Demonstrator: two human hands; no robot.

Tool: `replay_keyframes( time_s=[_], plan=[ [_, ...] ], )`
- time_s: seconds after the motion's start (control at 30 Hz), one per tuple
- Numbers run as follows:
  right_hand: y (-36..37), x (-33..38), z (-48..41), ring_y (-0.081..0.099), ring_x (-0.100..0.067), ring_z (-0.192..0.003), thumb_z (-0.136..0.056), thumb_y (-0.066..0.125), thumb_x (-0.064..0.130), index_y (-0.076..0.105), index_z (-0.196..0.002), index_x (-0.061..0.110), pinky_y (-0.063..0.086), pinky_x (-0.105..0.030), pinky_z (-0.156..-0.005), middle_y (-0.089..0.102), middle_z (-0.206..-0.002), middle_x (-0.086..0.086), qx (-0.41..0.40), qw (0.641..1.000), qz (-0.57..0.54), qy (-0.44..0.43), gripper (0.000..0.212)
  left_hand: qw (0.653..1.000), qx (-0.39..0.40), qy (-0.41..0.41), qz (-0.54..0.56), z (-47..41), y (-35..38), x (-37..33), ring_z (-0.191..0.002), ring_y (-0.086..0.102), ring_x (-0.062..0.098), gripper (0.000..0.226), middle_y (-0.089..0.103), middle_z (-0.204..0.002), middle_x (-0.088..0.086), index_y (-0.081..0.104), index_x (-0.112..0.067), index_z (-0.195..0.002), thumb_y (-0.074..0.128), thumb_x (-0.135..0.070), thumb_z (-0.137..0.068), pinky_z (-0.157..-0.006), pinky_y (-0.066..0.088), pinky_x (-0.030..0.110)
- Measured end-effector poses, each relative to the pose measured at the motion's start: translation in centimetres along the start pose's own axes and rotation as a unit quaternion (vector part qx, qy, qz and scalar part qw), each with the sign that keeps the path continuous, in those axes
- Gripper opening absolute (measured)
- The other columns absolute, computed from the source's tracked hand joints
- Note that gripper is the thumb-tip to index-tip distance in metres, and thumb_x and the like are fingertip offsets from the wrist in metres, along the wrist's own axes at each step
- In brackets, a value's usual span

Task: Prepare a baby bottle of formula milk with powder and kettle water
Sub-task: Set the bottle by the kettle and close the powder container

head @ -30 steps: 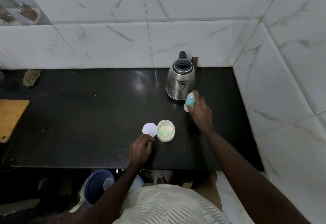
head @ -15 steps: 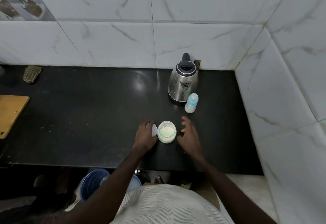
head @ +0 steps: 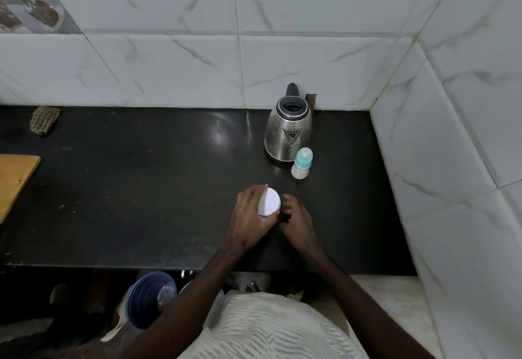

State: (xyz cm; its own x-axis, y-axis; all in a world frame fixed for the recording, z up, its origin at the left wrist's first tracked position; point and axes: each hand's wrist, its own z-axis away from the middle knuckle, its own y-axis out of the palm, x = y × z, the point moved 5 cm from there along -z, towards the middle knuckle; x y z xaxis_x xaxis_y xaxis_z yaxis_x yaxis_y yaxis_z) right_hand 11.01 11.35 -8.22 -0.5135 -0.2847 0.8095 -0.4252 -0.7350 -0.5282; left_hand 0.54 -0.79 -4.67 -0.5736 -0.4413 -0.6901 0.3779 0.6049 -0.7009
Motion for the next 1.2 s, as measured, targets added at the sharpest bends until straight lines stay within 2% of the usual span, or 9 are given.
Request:
replay_keyframes(
  time_s=[0.2, 0.33, 0.47, 0.6, 0.77, 0.87, 0.97, 1.1, 1.2],
  plan=[
    [-1.5, 2.4, 0.1, 0.06, -0.011, -0.113, -0.075, 0.065, 0.0, 0.053, -0.144, 0.017, 0.048, -0.024, -0.097, 0.06, -0.135, 0.002, 0.009, 0.999, 0.01, -0.041, 0.072, 0.999, 0.036, -0.013, 0.021, 0.3, 1.0, 0.6, -0.138, 0.045, 0.019, 0.08, 0.05, -0.152, 0.003, 0.047, -0.012, -0.15, 0.077, -0.045, -0.083, -0.116, 0.038, 0.033],
    [-1.6, 4.4, -0.8, 0.046, -0.011, -0.137, -0.078, 0.075, 0.009, 0.045, -0.153, 0.018, 0.036, -0.024, -0.114, 0.045, -0.151, 0.001, 0.064, 0.985, 0.085, -0.135, 0.082, 0.992, 0.048, -0.074, 0.089, 0.5, 1.3, 1.8, -0.144, 0.039, 0.01, 0.105, 0.04, -0.161, 0.003, 0.036, -0.01, -0.157, 0.079, -0.056, -0.073, -0.118, 0.027, 0.016],
    [-0.3, 5.1, -1.7, 0.034, -0.022, -0.148, -0.071, 0.078, 0.017, 0.042, -0.155, 0.021, 0.032, -0.035, -0.12, 0.038, -0.16, -0.006, 0.161, 0.947, 0.207, -0.184, 0.091, 0.979, 0.072, -0.134, 0.139, 1.2, 0.8, 2.4, -0.138, 0.045, 0.004, 0.124, 0.042, -0.157, -0.007, 0.021, -0.019, -0.163, 0.082, -0.059, -0.064, -0.108, 0.033, 0.013],
    [-0.2, 6.0, -2.1, 0.044, -0.024, -0.136, -0.073, 0.082, 0.024, 0.047, -0.151, 0.027, 0.045, -0.038, -0.106, 0.044, -0.152, -0.002, 0.164, 0.926, 0.274, -0.202, 0.085, 0.972, 0.075, -0.178, 0.136, 1.4, 0.8, 2.8, -0.131, 0.057, 0.017, 0.124, 0.059, -0.145, -0.001, 0.019, -0.021, -0.164, 0.095, -0.038, -0.068, -0.095, 0.034, 0.008],
    [-1.3, 7.4, -2.4, 0.053, -0.02, -0.122, -0.073, 0.082, 0.04, 0.048, -0.143, 0.029, 0.048, -0.037, -0.078, 0.047, -0.133, 0.004, 0.137, 0.908, 0.359, -0.168, 0.079, 0.968, 0.075, -0.205, 0.128, 1.4, 1.0, 3.4, -0.13, 0.059, 0.022, 0.13, 0.062, -0.142, 0.002, 0.018, -0.024, -0.163, 0.098, -0.036, -0.062, -0.099, 0.041, 0.022],
    [-1.3, 8.0, -2.6, 0.057, -0.024, -0.122, -0.071, 0.084, 0.04, 0.046, -0.141, 0.02, 0.052, -0.04, -0.078, 0.046, -0.136, 0.0, 0.134, 0.898, 0.388, -0.159, 0.082, 0.967, 0.079, -0.209, 0.118, 1.2, 1.2, 3.7, -0.132, 0.057, 0.022, 0.133, 0.06, -0.144, 0.0, 0.019, -0.024, -0.163, 0.1, -0.035, -0.058, -0.1, 0.04, 0.022],
    [-0.9, 8.6, -2.7, 0.046, -0.022, -0.134, -0.072, 0.084, 0.03, 0.037, -0.151, 0.032, 0.056, -0.046, -0.088, 0.037, -0.154, 0.003, 0.178, 0.892, 0.365, -0.197, 0.093, 0.963, 0.084, -0.221, 0.131, 1.2, 1.3, 3.8, -0.134, 0.055, 0.018, 0.133, 0.059, -0.147, -0.001, 0.02, -0.025, -0.163, 0.101, -0.034, -0.057, -0.101, 0.04, 0.021],
    [-0.4, 9.0, -2.8, 0.05, -0.022, -0.119, -0.072, 0.08, 0.039, 0.047, -0.144, 0.036, 0.056, -0.042, -0.077, 0.049, -0.137, 0.006, 0.185, 0.864, 0.413, -0.222, 0.079, 0.959, 0.086, -0.232, 0.136, 1.2, 1.4, 3.8, -0.134, 0.056, 0.017, 0.132, 0.06, -0.145, -0.001, 0.02, -0.023, -0.163, 0.1, -0.034, -0.059, -0.097, 0.037, 0.013],
    [-0.2, 9.6, -2.7, 0.056, -0.025, -0.108, -0.068, 0.079, 0.048, 0.057, -0.126, 0.024, 0.053, -0.04, -0.07, 0.05, -0.121, 0.001, 0.151, 0.866, 0.427, -0.212, 0.066, 0.959, 0.092, -0.233, 0.134, 1.2, 1.4, 3.6, -0.135, 0.054, 0.018, 0.132, 0.059, -0.147, 0.0, 0.018, -0.021, -0.163, 0.099, -0.035, -0.06, -0.099, 0.037, 0.017]
  ],
)
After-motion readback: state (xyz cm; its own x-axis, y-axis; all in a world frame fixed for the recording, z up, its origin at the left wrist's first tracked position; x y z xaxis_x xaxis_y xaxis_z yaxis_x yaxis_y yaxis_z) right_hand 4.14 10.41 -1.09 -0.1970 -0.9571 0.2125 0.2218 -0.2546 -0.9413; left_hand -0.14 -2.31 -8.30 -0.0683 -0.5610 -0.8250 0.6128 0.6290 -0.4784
